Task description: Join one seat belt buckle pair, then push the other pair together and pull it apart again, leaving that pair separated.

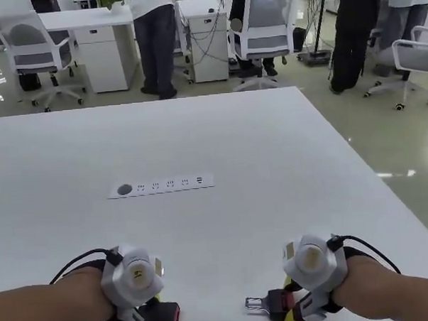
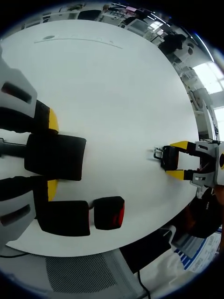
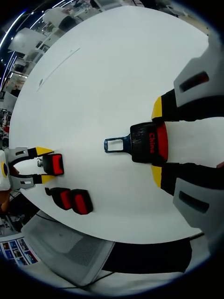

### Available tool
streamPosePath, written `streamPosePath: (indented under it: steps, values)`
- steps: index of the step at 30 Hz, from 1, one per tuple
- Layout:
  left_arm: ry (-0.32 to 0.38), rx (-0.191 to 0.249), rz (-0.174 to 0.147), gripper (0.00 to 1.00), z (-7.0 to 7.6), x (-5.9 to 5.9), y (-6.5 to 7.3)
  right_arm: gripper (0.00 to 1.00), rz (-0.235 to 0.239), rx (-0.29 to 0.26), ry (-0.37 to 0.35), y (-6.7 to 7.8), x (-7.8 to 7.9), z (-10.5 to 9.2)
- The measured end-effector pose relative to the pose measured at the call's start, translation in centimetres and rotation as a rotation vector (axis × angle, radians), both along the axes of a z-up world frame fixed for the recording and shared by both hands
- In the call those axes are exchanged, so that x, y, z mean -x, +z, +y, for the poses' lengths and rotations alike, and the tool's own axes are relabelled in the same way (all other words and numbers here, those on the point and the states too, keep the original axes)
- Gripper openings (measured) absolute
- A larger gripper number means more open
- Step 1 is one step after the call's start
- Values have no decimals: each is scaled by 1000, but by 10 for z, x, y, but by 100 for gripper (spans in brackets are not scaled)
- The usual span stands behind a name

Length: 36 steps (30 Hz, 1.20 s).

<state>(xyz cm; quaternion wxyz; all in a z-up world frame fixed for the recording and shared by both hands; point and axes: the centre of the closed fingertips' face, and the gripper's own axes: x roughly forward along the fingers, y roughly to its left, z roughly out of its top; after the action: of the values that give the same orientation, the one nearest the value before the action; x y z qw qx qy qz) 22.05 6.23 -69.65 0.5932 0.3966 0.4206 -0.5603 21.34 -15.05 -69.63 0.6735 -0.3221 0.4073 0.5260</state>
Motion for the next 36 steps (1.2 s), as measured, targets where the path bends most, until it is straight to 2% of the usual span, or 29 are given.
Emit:
streamPosePath:
  steps: [15, 20, 23, 27, 32, 36]
  values:
    - [-5, -2, -3, 35, 0, 2, 0, 32, 0, 5, -20, 3, 1, 4]
    - [-9, 5, -4, 35, 0, 2, 0, 32, -1, -8, 7, 3, 3, 25]
    - [-10, 8, -5, 35, 0, 1, 0, 32, -6, -24, 34, 3, 3, 44]
    - [-12, 7, -5, 35, -1, 4, 2, 32, -12, -47, 38, 3, 2, 61]
    - [-9, 6, -3, 35, -1, 4, 2, 32, -16, -53, 44, 1, -1, 76]
    - [-6, 8, -3, 35, -2, 6, 3, 32, -30, -49, 64, 2, 2, 92]
